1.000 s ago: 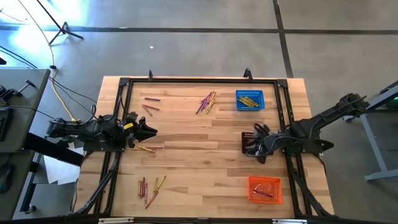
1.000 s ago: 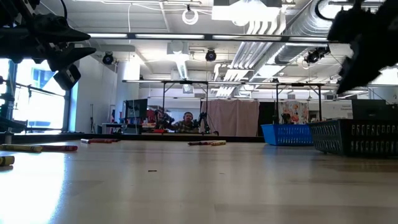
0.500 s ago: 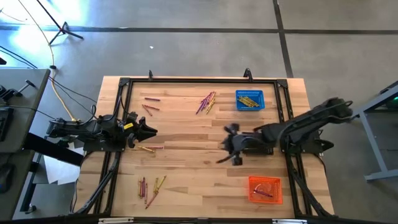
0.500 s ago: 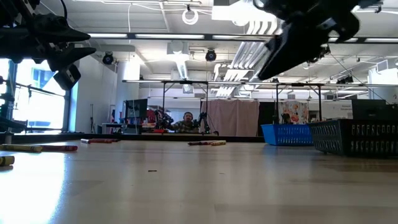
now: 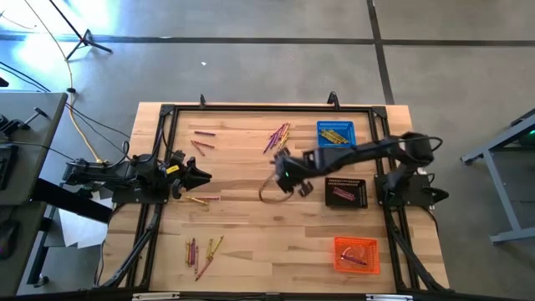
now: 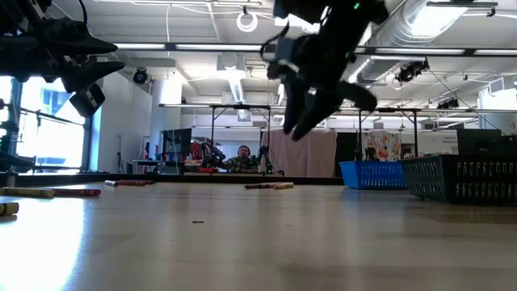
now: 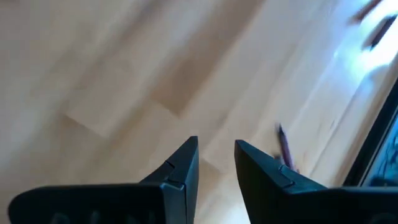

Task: Sort crayons
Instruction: Put the yellow crayon into the blue bin

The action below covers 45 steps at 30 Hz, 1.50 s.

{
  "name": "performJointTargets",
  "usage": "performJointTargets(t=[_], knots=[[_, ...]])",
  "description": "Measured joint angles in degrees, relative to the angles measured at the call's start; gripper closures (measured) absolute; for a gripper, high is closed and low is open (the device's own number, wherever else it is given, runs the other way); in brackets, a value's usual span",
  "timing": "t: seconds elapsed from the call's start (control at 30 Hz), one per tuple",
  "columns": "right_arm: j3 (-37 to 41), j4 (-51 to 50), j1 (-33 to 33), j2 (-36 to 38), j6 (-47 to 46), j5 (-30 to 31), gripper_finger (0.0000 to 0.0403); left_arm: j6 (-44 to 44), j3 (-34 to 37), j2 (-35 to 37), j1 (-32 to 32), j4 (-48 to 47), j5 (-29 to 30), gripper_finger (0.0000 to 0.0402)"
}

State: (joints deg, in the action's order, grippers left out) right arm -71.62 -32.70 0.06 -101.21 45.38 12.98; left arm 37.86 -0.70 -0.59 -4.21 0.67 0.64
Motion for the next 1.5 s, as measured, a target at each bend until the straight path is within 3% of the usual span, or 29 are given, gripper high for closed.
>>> performJointTargets(t=[0.1, 0.23, 0.47, 0.73, 0.87, 1.03, 1.5], knots=[[-1.35, -2.50, -5.13, -2.60, 3.45, -0.75, 0.0314, 0.01, -0.01, 0.01, -0.02, 0.00, -0.02, 0.0302], [-4.25, -5.43, -10.81, -5.34, 7.13, -6.14, 0.0314, 0.01, 0.01, -0.01, -0.02, 0.00, -0.02, 0.0302], [-10.48, -10.28, -16.88, -11.80, 16.00, -10.12, 0.0314, 0.01, 0.01, 0.01, 0.00, 0.00, -0.02, 0.0302], [-19.74, -12.12, -20.77, -17.49, 19.55, -10.59, 0.0314, 0.01, 0.00, 0.00, -0.02, 0.00, -0.02, 0.0302], [-23.19, -14.82, -22.73, -18.45, 19.19, -15.43, 0.0314, 0.01, 0.01, 0.00, -0.02, 0.01, 0.00, 0.0302], [-23.25, -15.96, -24.46, -18.56, 19.64, -20.62, 0.0314, 0.01, 0.01, -0.01, -0.01, 0.02, 0.00, 0.0302], [-23.23, -14.70, -25.62, -21.70, 19.06, -23.46, 0.0314, -0.01, 0.01, -0.01, 0.00, 0.00, 0.00, 0.0302]])
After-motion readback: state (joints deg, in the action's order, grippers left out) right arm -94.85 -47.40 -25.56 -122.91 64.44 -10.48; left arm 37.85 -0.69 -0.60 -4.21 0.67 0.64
